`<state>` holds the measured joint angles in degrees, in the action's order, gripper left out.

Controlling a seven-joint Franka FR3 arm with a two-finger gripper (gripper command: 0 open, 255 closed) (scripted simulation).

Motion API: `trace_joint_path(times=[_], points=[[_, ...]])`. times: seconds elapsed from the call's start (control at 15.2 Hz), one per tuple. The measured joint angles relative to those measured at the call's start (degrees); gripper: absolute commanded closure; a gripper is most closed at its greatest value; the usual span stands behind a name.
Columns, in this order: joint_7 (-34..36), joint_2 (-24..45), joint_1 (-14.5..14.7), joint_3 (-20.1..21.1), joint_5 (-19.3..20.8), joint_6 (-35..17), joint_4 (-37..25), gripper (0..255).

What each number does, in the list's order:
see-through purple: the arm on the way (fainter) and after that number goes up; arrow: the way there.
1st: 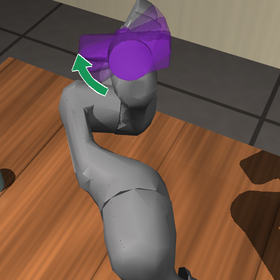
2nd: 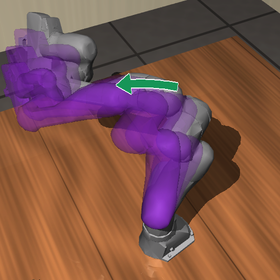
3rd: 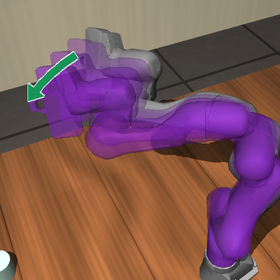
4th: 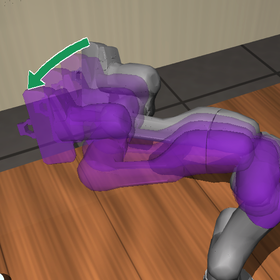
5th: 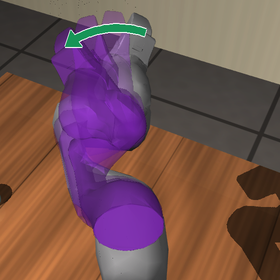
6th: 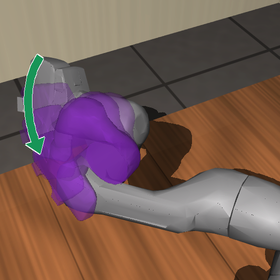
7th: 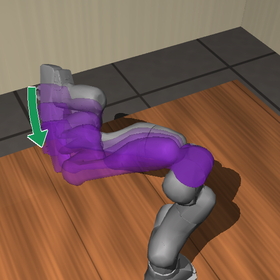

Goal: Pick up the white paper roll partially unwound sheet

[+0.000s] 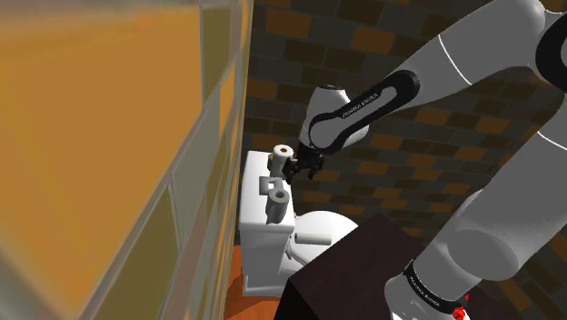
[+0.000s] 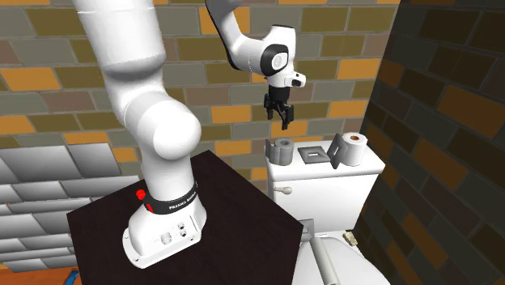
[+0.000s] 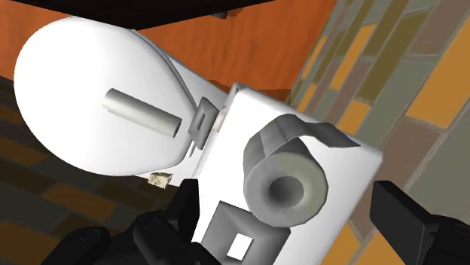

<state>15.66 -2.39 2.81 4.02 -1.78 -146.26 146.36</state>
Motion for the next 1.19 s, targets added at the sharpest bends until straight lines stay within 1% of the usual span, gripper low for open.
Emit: trace_joint_path(times=[0.07, 0.2, 0.33, 0.46, 0.59, 1.12, 1.19], points=[[0.64, 2.41, 0.12, 0.18, 0.47, -2.04, -0.2, 0], [1.85, 7.26, 0.34, 0.3, 1.61, -4.33, -2.53, 0], [2.94, 11.74, 0.65, 0.14, 2.77, -7.53, -3.47, 0], [4.58, 16.59, 1.46, -0.18, 4.12, -10.32, -5.25, 0], [5.31, 21.11, 1.92, -0.75, 5.08, -12.07, -7.76, 0], [6.29, 28.43, 2.82, -1.73, 6.17, -17.09, -9.96, 0], [6.31, 28.74, 2.84, -1.77, 6.21, -17.32, -10.05, 255]])
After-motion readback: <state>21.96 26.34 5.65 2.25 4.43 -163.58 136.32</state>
